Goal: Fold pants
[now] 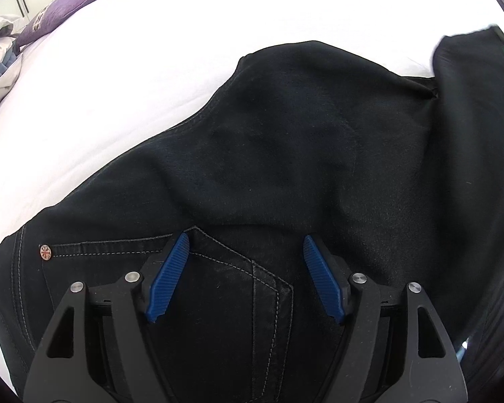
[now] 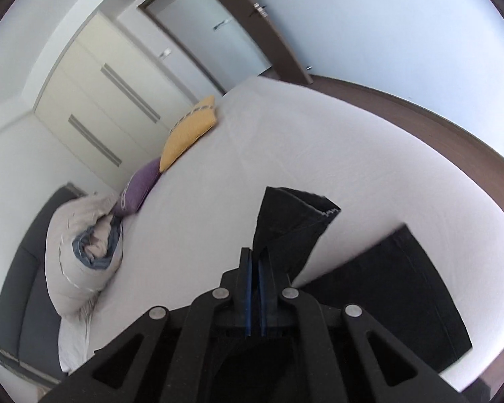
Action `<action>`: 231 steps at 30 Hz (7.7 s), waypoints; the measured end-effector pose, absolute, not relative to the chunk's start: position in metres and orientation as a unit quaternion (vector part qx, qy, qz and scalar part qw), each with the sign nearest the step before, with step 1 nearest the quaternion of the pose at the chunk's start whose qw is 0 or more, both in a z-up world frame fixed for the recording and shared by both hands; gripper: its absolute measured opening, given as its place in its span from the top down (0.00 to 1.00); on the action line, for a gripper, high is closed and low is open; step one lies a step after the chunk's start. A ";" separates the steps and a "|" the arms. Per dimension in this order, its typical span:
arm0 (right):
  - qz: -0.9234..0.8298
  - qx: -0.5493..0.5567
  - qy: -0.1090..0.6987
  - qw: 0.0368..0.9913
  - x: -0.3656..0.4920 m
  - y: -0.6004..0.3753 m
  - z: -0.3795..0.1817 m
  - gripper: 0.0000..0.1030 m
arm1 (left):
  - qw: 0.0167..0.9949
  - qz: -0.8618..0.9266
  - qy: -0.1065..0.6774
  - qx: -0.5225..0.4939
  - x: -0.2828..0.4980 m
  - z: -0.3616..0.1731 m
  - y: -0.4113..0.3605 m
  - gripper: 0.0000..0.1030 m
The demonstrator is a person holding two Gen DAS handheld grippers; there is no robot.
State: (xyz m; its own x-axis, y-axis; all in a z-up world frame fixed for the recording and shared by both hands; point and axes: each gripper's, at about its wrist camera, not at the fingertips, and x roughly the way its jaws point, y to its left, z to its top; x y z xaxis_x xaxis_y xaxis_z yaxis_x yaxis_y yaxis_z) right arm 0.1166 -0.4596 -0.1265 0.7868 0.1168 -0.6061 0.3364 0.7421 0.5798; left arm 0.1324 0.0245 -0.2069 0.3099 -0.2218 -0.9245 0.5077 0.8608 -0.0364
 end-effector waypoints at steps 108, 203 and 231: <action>0.134 0.376 0.513 0.760 0.175 -0.591 -0.236 0.63 | 0.821 -0.177 0.535 0.095 0.134 -0.219 -0.042 0.12; 0.144 0.269 0.545 0.781 0.079 -0.349 -0.208 0.46 | 0.868 -0.052 0.486 0.083 0.071 -0.191 0.158 0.18; 0.219 0.320 0.498 0.776 0.214 -0.368 -0.223 0.51 | 0.865 -0.134 0.478 0.073 0.110 -0.188 0.007 0.18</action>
